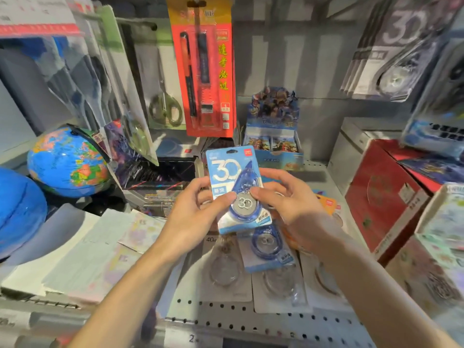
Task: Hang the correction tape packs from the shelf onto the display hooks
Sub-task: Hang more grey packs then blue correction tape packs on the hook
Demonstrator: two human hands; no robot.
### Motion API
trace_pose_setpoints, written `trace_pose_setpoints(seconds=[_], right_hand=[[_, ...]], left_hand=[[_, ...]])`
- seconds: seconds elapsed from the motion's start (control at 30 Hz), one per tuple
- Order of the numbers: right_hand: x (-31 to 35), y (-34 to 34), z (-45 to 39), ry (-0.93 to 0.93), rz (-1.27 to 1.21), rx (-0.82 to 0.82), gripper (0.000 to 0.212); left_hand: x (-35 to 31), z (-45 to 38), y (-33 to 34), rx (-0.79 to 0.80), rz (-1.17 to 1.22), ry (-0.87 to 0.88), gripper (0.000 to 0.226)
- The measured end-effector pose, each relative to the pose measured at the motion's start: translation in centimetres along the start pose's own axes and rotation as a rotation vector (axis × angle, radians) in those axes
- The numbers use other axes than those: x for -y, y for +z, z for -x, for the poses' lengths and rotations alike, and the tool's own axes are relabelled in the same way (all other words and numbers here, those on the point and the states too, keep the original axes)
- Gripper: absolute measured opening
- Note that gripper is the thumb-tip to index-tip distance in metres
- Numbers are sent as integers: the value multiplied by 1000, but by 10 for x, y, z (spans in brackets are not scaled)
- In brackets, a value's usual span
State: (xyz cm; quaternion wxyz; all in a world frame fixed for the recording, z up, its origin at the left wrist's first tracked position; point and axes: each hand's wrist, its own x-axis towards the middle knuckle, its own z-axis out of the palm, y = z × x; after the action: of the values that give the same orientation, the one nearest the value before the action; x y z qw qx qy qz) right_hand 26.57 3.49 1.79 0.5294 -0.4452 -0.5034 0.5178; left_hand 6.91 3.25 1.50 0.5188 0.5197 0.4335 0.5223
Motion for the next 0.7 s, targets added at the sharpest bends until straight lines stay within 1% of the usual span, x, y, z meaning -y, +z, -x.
trace_pose_setpoints(seconds=[0.07,0.17,0.23,0.3,0.33,0.43,0.5,0.53,0.6,0.67,0.7], right_hand=[[-2,0,1,3,6,17,31],[-2,-4,3,16,29,26,27],[-1,-13,2,-12,224,-29,20],[-1,-24,4,-4,532,-75,7],[-3,-28,5,29,677,-86,7],[-13,-33,9,138,1011,-54,49],[-16,-27,15,96,1150,-34,64],[-18,-24,18,54,1192,-17,68],[-19,-18,22,23,1245,11,68],[-20,-12,24,62,1244,9,64],[-20,-10,23,83,1227,5,58]], left_hand=[[2,0,0,-12,48,-1,34],[3,1,-6,-31,27,35,34],[3,2,-15,-48,-3,62,34],[2,4,-25,-55,-63,89,34],[2,4,-30,-52,-99,101,34],[2,7,-38,-43,-155,111,37],[4,8,-41,-36,-170,111,38],[4,9,-42,-32,-176,111,39],[6,9,-43,-26,-178,106,39],[6,10,-46,-23,-179,105,39],[6,11,-48,-25,-179,104,39]])
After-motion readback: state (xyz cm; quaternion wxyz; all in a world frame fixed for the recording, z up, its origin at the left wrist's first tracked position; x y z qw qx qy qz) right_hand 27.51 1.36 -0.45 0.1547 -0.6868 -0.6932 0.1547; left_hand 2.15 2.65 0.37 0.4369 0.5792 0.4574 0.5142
